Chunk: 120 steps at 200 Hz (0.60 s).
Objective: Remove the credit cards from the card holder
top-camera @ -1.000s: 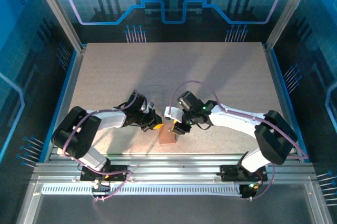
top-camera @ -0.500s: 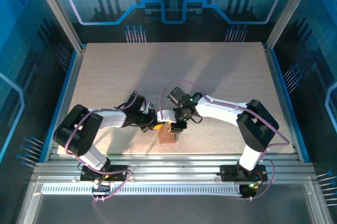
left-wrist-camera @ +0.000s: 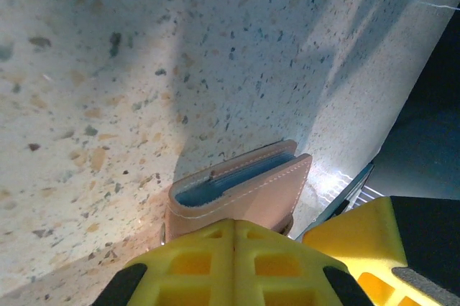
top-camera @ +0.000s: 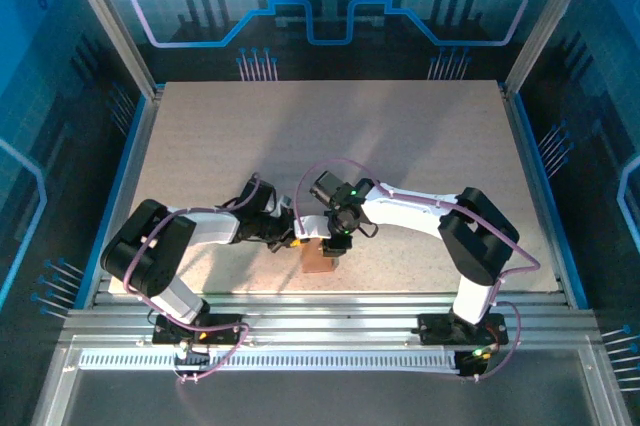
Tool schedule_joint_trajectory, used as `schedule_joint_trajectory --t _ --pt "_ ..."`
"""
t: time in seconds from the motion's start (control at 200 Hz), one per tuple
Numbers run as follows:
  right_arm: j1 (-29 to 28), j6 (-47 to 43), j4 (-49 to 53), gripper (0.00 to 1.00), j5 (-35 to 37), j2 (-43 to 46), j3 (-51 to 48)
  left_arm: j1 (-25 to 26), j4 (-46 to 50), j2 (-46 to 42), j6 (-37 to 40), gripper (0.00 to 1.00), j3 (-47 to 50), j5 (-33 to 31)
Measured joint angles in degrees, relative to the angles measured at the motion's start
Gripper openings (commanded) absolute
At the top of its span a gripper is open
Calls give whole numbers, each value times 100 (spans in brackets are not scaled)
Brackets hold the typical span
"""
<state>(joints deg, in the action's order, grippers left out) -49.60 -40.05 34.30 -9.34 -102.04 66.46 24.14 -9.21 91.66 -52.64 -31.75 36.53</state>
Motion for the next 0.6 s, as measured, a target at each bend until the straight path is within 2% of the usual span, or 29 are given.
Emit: schedule_joint_trajectory --t 0.6 --pt "-184 157 15 42 197 -151 0 -9 -404 0 -144 4 192 44"
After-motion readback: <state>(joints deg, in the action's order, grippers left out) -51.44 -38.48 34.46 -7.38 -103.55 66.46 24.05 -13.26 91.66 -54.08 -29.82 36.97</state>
